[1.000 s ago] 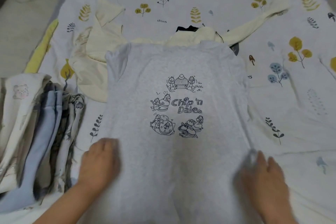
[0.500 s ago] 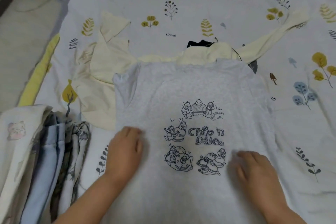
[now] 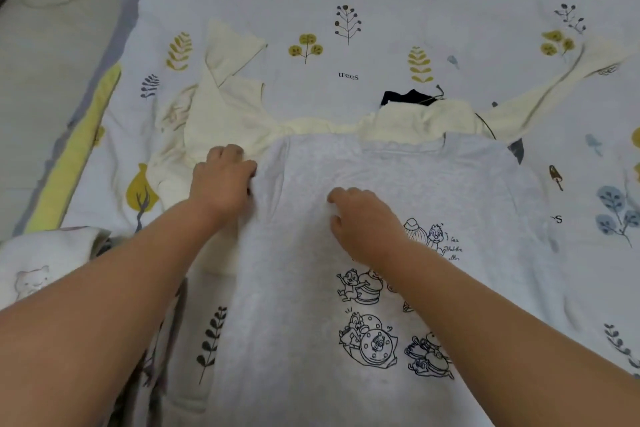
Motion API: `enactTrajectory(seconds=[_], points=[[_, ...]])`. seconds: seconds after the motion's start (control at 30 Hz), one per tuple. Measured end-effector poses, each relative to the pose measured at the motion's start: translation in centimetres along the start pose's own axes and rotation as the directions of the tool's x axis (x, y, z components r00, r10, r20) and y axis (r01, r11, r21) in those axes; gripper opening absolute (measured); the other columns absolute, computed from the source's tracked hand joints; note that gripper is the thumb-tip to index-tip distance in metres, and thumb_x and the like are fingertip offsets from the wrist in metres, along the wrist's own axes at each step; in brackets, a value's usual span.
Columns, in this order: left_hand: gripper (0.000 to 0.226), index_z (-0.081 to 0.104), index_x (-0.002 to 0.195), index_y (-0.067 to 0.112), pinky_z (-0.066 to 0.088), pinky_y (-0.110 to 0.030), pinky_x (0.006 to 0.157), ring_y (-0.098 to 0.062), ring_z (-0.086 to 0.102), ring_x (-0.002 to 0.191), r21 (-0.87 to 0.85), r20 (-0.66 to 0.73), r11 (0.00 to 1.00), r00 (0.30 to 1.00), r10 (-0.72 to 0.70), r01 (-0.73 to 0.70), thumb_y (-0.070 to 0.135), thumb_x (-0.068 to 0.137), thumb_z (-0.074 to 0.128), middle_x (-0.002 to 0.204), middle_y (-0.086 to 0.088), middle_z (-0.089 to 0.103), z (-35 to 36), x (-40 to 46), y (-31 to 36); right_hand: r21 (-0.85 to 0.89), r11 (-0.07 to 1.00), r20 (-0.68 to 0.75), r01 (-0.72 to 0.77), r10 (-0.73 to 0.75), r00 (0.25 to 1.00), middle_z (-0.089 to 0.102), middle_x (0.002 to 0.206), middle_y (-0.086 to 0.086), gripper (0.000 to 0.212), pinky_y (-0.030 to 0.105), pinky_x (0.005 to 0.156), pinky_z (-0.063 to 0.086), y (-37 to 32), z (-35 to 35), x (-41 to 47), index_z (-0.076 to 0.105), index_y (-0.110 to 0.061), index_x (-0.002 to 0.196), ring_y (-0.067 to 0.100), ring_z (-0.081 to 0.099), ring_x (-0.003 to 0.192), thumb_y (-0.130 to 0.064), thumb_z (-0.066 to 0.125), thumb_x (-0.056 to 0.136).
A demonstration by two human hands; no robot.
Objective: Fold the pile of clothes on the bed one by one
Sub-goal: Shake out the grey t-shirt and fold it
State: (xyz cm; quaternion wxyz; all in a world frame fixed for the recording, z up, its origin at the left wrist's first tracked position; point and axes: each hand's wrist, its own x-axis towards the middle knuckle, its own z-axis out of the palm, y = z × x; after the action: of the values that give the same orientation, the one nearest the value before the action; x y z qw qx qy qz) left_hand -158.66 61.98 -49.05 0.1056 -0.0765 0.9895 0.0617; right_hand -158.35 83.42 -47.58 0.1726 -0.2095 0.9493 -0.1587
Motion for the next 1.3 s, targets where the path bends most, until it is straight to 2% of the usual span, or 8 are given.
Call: enactTrajectory(seconds=[0.2,0.3,0.4,0.6,0.73,0.9,1.0,1.3], points=[[0.031,0.06,0.069,0.003,0.04,-0.04,0.093,-0.028,0.058,0.086,-0.284,-0.13,0.952,0.988,0.08,-0.114,0.031,0.077,0.049,0.076,-0.011,0.063,-1.9,-1.1,0.6,0.399,0.906,0.065,-0.143,0.128,0.99,0.055,0.096,0.005,0.021,0.03,0.075,0.042,-1.7,-0.5,3.5,0.056,-0.01,0.107,0.022,0.053,0.09,-0.02,0.043,0.094],[0.029,0.034,0.058,0.022,0.029,-0.026,0.05,-0.006,0.037,0.048,-0.357,-0.186,0.924,0.98,0.075,-0.138,0.018,0.077,0.056,0.049,0.009,0.037,-3.0,-3.3,2.4,0.789,0.484,0.277,-0.379,0.271,0.922,0.057,0.083,0.009,0.025,0.033,0.068,0.048,-2.5,-1.2,4.6,0.054,-0.01,0.09,0.025,0.054,0.075,-0.033,0.046,0.094],[0.015,0.044,0.08,0.018,0.025,-0.028,0.046,-0.016,0.042,0.051,-0.276,-0.221,0.944,0.968,0.119,-0.179,0.016,0.081,0.058,0.058,0.009,0.04,-2.8,-5.4,4.6,0.801,0.165,0.545,-0.575,0.194,0.816,0.065,0.092,0.012,0.051,0.04,0.075,0.056,-2.1,-1.9,5.3,0.058,-0.013,0.095,0.029,0.065,0.081,-0.062,0.047,0.086],[0.041,0.05,0.117,0.023,0.036,-0.026,0.064,-0.019,0.056,0.077,-0.453,-0.116,0.891,0.993,-0.022,-0.033,0.009,0.079,0.059,0.1,0.003,0.053,-1.1,-8.2,8.4,0.776,0.364,0.443,-0.515,0.267,0.856,0.06,0.099,0.021,0.035,0.037,0.067,0.054,-2.2,-1.6,6.6,0.054,0.006,0.111,0.031,0.06,0.081,0.007,0.06,0.077],[0.028,0.051,0.101,0.047,0.049,-0.021,0.048,-0.011,0.065,0.055,-0.88,0.322,0.419,0.929,0.184,0.222,0.026,0.086,0.063,0.102,0.017,0.061,-0.5,-9.5,9.5,0.776,0.466,0.35,-0.426,0.243,0.905,0.06,0.111,0.028,0.037,0.052,0.087,0.05,1.0,-1.2,6.6,0.056,0.008,0.111,0.042,0.059,0.102,0.012,0.051,0.075],[0.011,0.062,0.094,0.026,0.046,-0.028,0.066,-0.013,0.059,0.072,-0.489,0.1,0.851,0.981,-0.164,0.192,0.021,0.088,0.054,0.089,0.006,0.064,3.0,-9.4,7.8,0.596,0.709,0.178,-0.376,0.34,0.923,0.053,0.109,0.009,0.046,0.035,0.08,0.049,3.3,0.6,5.9,0.043,-0.01,0.131,0.025,0.056,0.093,-0.008,0.056,0.086],[0.028,0.057,0.111,0.014,0.039,-0.029,0.071,-0.023,0.054,0.092,-0.436,-0.035,0.87,0.962,-0.27,0.229,0.019,0.084,0.06,0.107,-0.004,0.053,5.2,-9.1,6.4,0.528,0.807,0.046,-0.266,0.286,0.957,0.052,0.089,0.005,0.053,0.033,0.069,0.044,2.9,1.2,6.3,0.033,-0.013,0.134,0.024,0.053,0.08,-0.013,0.055,0.085],[0.03,0.062,0.058,0.017,0.039,-0.022,0.061,-0.017,0.057,0.063,-0.321,0.038,0.891,0.936,0.35,-0.32,0.036,0.078,0.05,0.069,0.002,0.059,6.2,-10.2,6.3,0.259,0.949,-0.051,-0.178,0.198,0.979,0.056,0.086,0.006,0.053,0.031,0.062,0.039,3.1,0.4,6.9,0.031,-0.017,0.135,0.019,0.052,0.072,0.003,0.039,0.087]])
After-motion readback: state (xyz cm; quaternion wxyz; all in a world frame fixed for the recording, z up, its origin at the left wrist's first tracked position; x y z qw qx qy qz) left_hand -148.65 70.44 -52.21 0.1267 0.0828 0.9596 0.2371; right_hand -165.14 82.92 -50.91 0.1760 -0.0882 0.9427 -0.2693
